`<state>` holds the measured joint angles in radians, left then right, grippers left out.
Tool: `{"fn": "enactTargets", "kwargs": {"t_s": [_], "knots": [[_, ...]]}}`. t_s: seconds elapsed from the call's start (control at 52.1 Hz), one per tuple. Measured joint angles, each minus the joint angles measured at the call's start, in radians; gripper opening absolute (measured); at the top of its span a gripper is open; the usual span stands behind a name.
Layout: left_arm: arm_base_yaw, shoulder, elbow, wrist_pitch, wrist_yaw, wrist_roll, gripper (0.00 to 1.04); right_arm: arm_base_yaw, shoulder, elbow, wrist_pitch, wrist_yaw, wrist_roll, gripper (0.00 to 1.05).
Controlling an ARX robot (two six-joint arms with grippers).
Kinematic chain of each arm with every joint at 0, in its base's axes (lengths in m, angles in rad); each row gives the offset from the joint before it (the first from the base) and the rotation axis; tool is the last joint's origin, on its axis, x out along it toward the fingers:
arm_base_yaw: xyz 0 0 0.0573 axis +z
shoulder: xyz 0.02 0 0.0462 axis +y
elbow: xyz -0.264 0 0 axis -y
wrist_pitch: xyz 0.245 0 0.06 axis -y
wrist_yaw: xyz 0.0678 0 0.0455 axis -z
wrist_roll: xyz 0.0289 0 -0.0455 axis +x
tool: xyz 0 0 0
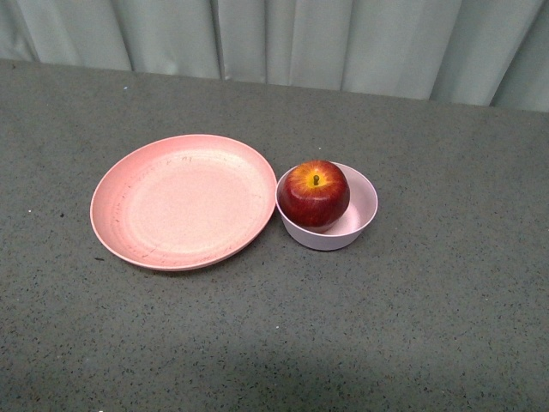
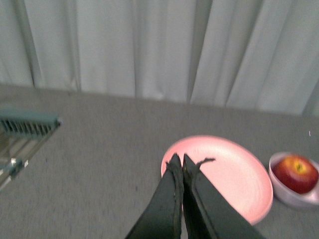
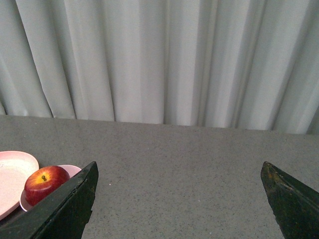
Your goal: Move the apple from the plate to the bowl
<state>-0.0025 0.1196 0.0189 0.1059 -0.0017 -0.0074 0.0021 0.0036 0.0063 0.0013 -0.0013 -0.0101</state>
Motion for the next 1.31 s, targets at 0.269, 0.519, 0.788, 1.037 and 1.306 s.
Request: {"fn": "enactTargets", "kwargs": {"t_s": [0.269,0.519,0.788,1.037,1.306], "knots": [[0.0,-0.114,0.0,-0.104,0.002,0.0,0.09,0.0,0.0,0.0,0.0,0.0,0.0,0.95],[0.0,-0.114,0.0,-0.104,0.002,0.0,0.56,0.0,0.0,0.0,0.0,0.0,0.0,0.95],[0.0,-0.114,0.0,-0.104,0.002,0.0,0.99,0.0,0.0,0.0,0.0,0.0,0.0,0.95],[0.0,-0.114,0.0,-0.104,0.002,0.003,0.98,0.0,0.0,0.0,0.0,0.0,0.0,0.95],[0.0,-0.115,0.0,-0.104,0.002,0.003,0.98,0.0,0.0,0.0,0.0,0.0,0.0,0.95]]}}
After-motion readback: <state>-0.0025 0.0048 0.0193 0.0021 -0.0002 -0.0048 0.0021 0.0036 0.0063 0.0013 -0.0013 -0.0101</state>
